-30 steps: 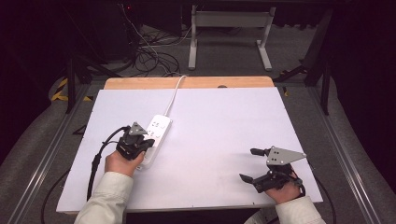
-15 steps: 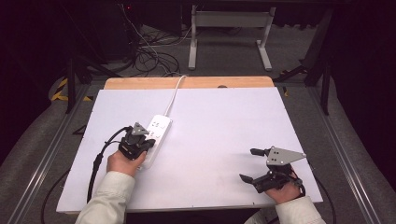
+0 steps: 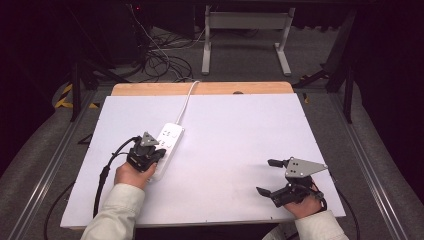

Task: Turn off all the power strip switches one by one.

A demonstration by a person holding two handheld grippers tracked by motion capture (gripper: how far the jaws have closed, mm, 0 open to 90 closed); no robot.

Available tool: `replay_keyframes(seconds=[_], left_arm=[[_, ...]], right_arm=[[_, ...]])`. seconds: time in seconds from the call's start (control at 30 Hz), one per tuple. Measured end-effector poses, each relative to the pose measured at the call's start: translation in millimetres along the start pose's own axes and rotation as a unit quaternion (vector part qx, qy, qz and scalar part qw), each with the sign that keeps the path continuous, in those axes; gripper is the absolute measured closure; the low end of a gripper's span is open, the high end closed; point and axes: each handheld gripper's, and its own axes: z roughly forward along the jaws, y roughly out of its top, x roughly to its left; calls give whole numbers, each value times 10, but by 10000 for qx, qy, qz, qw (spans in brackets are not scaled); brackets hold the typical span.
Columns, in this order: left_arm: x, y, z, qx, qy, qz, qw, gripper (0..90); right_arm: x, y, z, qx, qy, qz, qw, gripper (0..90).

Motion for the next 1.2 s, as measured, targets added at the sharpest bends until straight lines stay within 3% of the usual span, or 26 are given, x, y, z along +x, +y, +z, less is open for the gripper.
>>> replay_keyframes(seconds=[0.3,1.0,1.1,1.13,1.2], left_arm=[[5,-11,2,-35,-34,-111,9999,900],[-37,-5,-5,13,104,-50,9999,900],[-13,14,-59,-48,19,-47,10000,900],[28,43,-161,-372,-5,-169,9992,900],[65,83,-235,-517,-135,-283,9982,900]], right_arm=[[3,0,2,11,2,-15,10000,43],[5,-2,5,27,8,-16,10000,43],[2,-1,0,8,4,0,10000,43],[0,-2,0,20,3,2,10000,43],[-8,-5,4,16,8,3,10000,43]])
